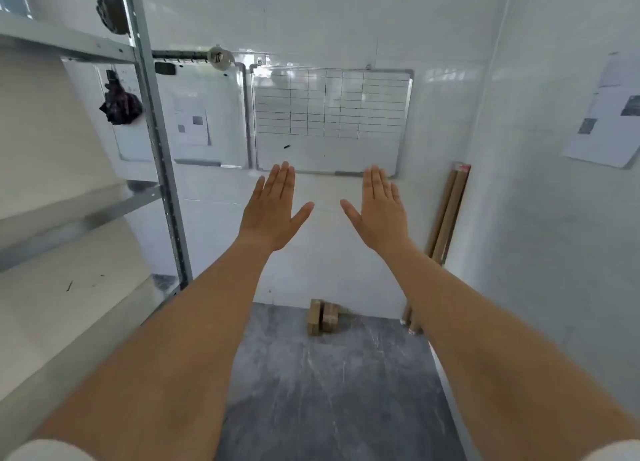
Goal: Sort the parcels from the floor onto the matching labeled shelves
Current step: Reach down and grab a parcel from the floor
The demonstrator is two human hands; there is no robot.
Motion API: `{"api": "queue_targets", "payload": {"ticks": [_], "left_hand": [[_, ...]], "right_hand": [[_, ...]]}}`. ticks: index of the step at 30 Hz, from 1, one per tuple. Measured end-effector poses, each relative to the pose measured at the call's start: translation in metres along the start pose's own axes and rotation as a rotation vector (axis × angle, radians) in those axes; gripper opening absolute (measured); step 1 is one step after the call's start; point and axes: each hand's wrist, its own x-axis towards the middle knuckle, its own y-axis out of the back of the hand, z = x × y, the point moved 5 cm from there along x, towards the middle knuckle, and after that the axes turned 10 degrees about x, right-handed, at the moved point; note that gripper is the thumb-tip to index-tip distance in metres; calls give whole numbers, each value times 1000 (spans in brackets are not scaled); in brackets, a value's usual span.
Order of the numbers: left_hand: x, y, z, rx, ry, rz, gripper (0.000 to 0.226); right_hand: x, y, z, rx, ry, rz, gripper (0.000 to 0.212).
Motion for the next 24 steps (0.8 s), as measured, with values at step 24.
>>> {"api": "queue_targets", "payload": {"ticks": [24], "left_hand": [[165, -191, -68, 39, -93, -177, 74]], "right_hand": [[160, -171, 57, -82, -120, -129, 83]]}}
